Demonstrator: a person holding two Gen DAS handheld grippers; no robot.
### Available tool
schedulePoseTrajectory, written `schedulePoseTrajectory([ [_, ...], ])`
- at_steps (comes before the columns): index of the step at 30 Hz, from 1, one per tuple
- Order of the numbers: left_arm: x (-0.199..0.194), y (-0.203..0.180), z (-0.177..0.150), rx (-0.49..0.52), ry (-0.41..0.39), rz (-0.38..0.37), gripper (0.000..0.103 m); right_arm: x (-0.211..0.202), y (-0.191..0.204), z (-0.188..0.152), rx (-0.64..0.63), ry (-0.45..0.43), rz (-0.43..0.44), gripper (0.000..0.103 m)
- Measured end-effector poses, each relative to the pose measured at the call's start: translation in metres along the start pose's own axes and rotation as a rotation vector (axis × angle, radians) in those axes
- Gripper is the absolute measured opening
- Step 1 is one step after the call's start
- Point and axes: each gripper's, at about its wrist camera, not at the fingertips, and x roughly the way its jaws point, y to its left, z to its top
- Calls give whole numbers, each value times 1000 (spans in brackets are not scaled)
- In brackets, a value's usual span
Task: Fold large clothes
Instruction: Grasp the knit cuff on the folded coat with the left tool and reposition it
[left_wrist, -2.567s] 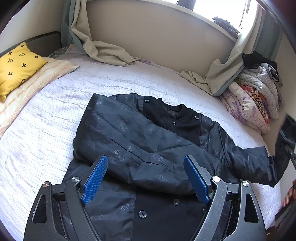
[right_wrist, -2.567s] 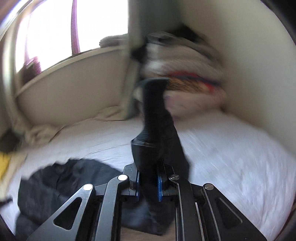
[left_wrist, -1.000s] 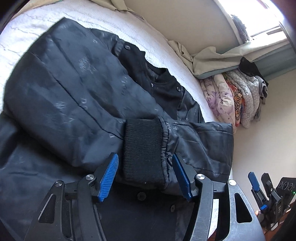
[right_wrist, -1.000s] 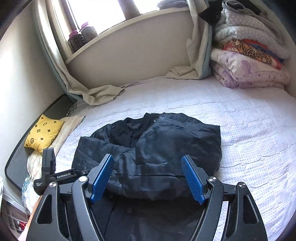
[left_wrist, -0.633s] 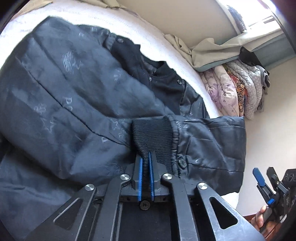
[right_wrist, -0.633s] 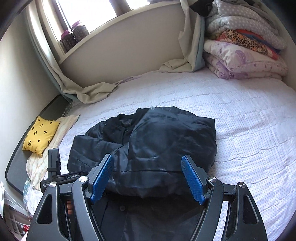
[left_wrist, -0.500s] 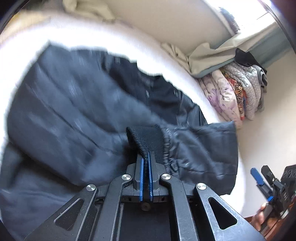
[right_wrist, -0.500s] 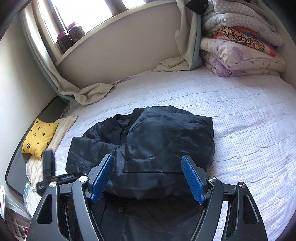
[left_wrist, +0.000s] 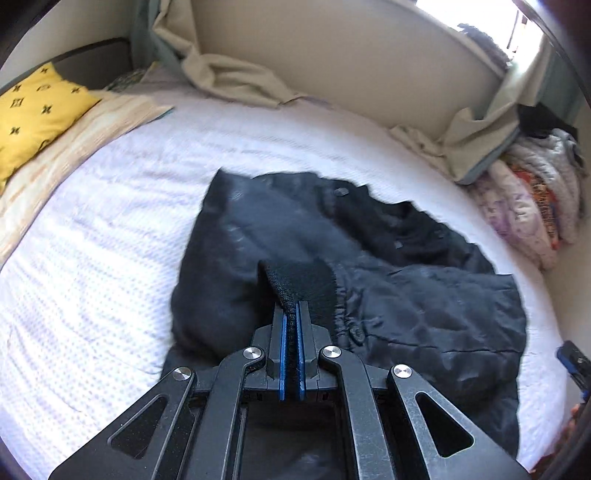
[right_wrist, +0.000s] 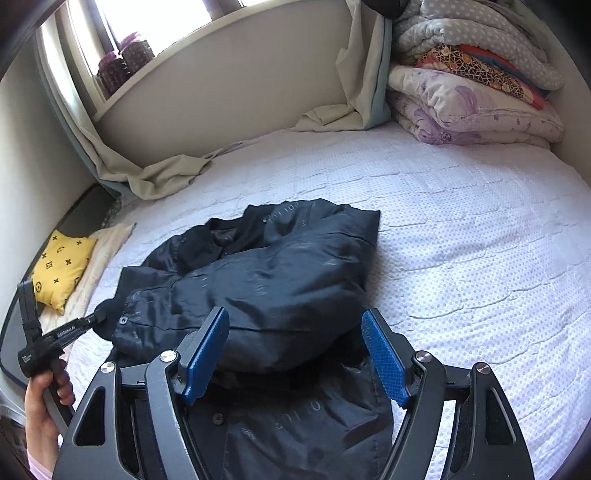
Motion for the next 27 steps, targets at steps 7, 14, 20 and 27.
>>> schedulePoseTrajectory([
  [7, 17, 1, -14, 20, 72, 45, 8, 7, -4, -1, -3, 39, -16, 69],
  [14, -19, -5, -4, 0, -50, 83, 38, 9, 4, 6, -63, 13, -26, 56],
  [20, -3, -35, -9, 73, -43, -64, 43, 32, 39, 14, -218, -11, 0, 40],
  [27, 44, -54, -44, 228, 124, 50, 45, 93, 54, -14, -306, 157, -31, 39],
])
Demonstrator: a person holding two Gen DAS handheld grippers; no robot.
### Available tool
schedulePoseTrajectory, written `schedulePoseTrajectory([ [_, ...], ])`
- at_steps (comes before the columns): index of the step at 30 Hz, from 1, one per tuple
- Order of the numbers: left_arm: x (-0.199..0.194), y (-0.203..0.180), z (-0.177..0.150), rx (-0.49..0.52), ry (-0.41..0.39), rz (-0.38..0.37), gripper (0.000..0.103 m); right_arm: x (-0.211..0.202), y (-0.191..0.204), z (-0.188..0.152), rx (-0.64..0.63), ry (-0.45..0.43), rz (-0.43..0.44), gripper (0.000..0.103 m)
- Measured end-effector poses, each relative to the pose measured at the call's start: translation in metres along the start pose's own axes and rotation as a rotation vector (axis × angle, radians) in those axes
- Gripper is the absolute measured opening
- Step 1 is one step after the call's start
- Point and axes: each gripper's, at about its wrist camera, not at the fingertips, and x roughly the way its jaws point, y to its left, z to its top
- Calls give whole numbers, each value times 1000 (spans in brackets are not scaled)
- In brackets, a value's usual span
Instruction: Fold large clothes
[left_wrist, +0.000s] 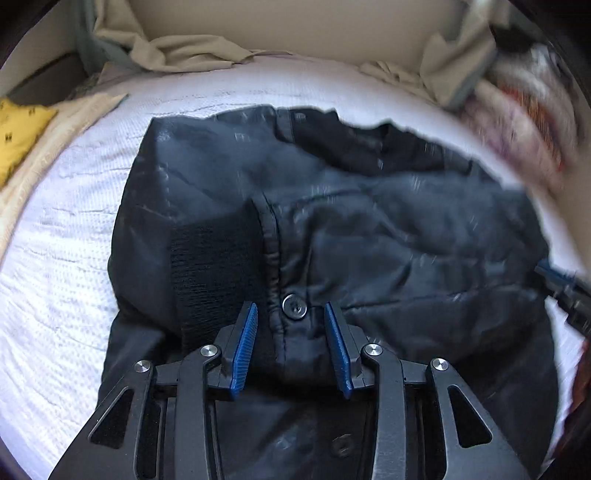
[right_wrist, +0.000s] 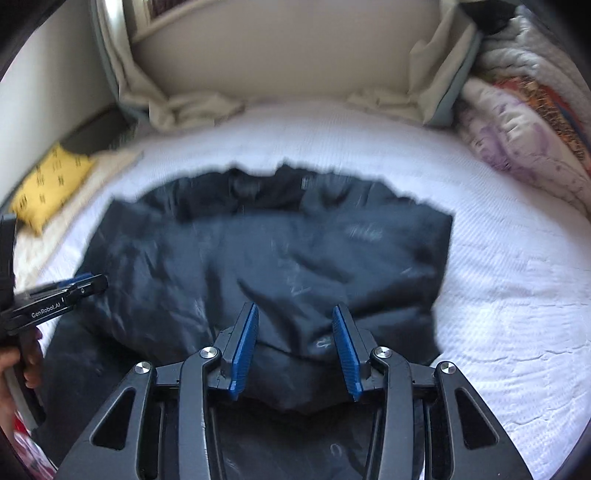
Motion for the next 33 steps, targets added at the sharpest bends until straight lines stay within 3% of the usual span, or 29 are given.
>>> schedulePoseTrajectory([
  [7, 8, 4, -11, -30, -7, 0, 45, 27, -7, -18, 12, 84, -12, 37],
  [18, 13, -2, -20, -25, -31, 26, 45, 51, 4, -40, -38, 33, -107, 37],
  [26, 10, -6, -21, -6, -38, 55, 45, 41, -2, -32, 28, 56, -77, 37],
  [28, 10, -6, -21, -8, -37, 55, 45, 26, -5, -25, 66, 31, -49, 37],
  [30, 9, -8, -21, -7, -37, 61, 45, 2, -12, -17, 117, -62, -21, 37],
  [33, 9, -9, -21, -7, -38, 68, 45, -15, -24, -9, 154, -137, -49, 37],
])
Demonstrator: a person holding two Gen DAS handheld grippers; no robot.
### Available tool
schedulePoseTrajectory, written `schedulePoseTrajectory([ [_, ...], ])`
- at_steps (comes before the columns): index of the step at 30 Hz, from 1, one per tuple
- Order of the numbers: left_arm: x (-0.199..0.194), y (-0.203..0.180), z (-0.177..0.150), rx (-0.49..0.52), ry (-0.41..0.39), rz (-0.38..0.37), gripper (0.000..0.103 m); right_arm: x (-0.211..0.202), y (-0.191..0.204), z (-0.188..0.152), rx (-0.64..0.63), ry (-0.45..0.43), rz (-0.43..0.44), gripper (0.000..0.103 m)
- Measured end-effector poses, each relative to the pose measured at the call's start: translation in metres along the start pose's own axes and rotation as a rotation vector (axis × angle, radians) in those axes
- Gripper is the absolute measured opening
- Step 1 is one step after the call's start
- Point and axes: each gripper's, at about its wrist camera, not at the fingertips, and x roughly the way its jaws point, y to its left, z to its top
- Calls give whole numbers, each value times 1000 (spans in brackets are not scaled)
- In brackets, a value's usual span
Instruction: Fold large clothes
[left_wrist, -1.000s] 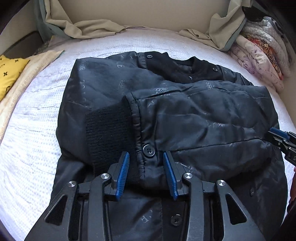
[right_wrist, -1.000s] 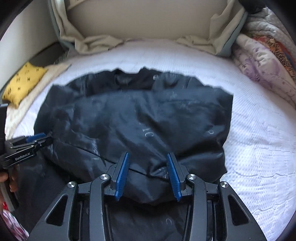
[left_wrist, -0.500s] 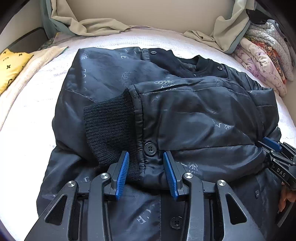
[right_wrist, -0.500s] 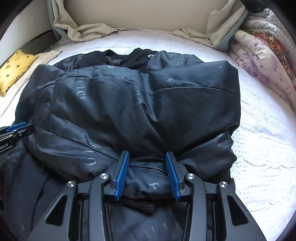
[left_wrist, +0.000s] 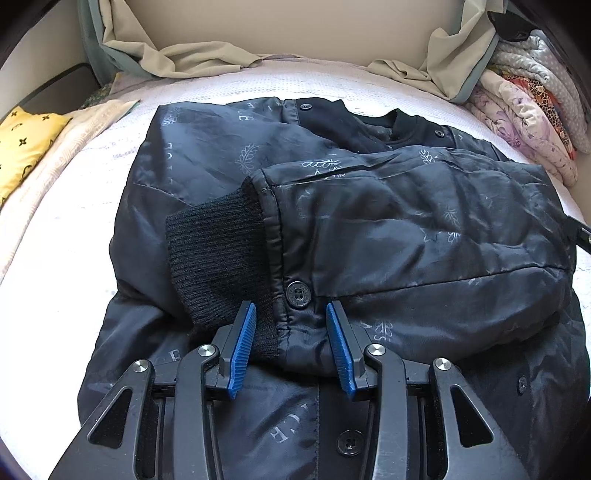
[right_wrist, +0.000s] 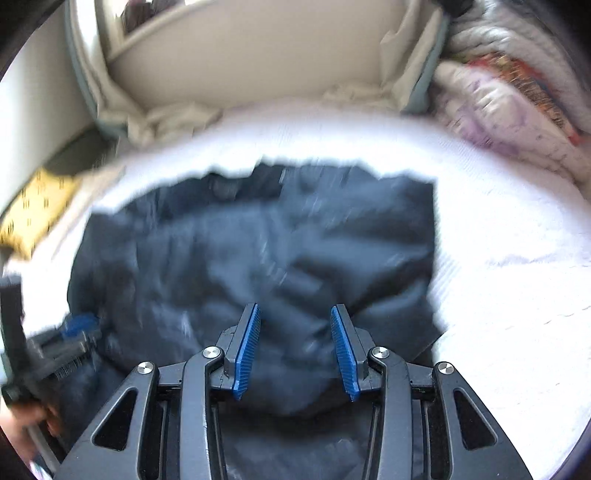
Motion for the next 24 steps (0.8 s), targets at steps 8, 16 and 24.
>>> schedulePoseTrajectory([
  [8, 1, 1, 0, -8, -1, -4, 46, 44, -20, -11, 15, 131, -37, 35],
  [16, 1, 1, -3, -12, -7, -3, 46, 65, -19, -28, -27, 145, -83, 33],
  [24, 2, 0, -2, -6, -5, -1, 46, 66, -24, -24, 53, 145, -39, 33],
])
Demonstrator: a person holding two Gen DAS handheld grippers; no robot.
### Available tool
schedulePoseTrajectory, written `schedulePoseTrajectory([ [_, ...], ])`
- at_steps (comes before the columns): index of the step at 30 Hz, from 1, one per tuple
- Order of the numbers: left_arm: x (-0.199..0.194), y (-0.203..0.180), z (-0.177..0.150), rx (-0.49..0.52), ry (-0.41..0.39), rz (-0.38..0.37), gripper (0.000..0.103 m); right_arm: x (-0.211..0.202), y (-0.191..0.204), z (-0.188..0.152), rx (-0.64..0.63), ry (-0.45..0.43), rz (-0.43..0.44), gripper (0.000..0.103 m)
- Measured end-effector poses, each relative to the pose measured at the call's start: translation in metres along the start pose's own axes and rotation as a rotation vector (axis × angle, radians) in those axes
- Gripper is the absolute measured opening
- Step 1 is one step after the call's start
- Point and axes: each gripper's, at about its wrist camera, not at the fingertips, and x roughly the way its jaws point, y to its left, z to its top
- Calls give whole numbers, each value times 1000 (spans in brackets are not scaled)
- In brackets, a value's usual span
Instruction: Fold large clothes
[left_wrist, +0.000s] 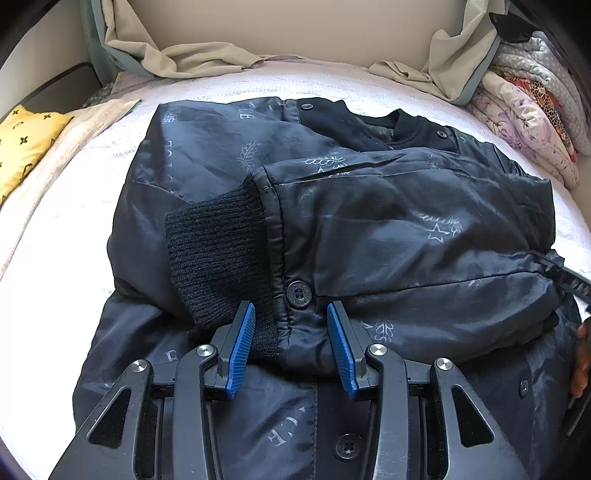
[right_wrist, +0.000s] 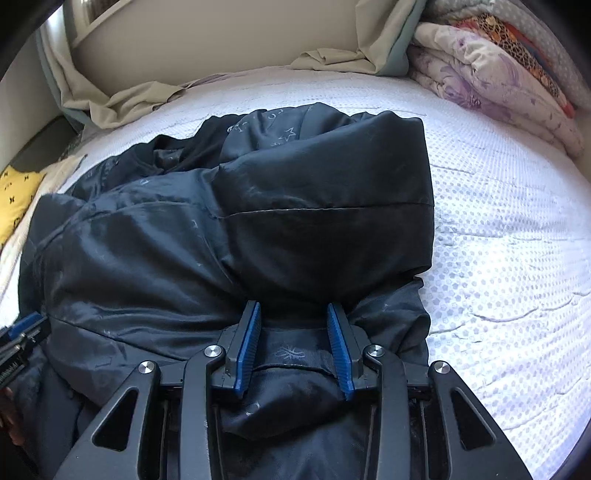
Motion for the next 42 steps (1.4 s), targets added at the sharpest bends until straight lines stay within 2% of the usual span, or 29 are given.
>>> schedulePoseTrajectory([
  [3, 0, 1, 0, 4, 0, -3, 47, -24, 0, 6, 28, -29, -1, 33],
  [6, -1, 0, 1, 6, 0, 2, 47, -55, 12, 7, -13, -116, -20, 43],
  [8, -1, -1, 1, 3, 2, 5, 47, -72, 21, 4, -38, -152, 16, 44],
  [11, 0, -2, 1, 3, 0, 12, 47, -78, 38, -6, -97, -131, 69, 44],
  [15, 0, -3, 0, 1, -2, 15, 47, -60, 52, -19, -175, -67, 41, 44],
  [18, -1, -3, 0, -1, -2, 13, 48, -36, 45, -25, -160, -7, 29, 44],
  [24, -1, -2, 0, 0, -2, 11, 49, -13, 41, -32, -177, 17, 12, 43],
  [26, -2, -2, 0, 4, 1, 11, 51, -13, 39, -31, -162, 21, 14, 43],
  [27, -2, -2, 1, 9, 6, 16, 56, -14, 38, -28, -151, 28, 19, 43],
  [30, -10, 1, 5, 11, 28, 25, 78, -30, 32, -21, -84, 39, 70, 44],
  [31, -14, 4, 7, 2, 31, 19, 84, -37, 30, -19, -64, 36, 95, 48],
  [32, -19, 8, 8, -10, 31, 6, 85, -47, 26, -16, -35, 27, 137, 53],
  [36, -40, 31, 13, -67, 18, -58, 85, -88, 5, -8, 54, -11, 278, 58],
  [39, -57, 52, 11, -98, -3, -86, 85, -105, -12, -8, 89, -14, 319, 63],
  [42, -67, 75, 2, -121, -4, -84, 85, -110, -26, -14, 88, 13, 322, 67],
])
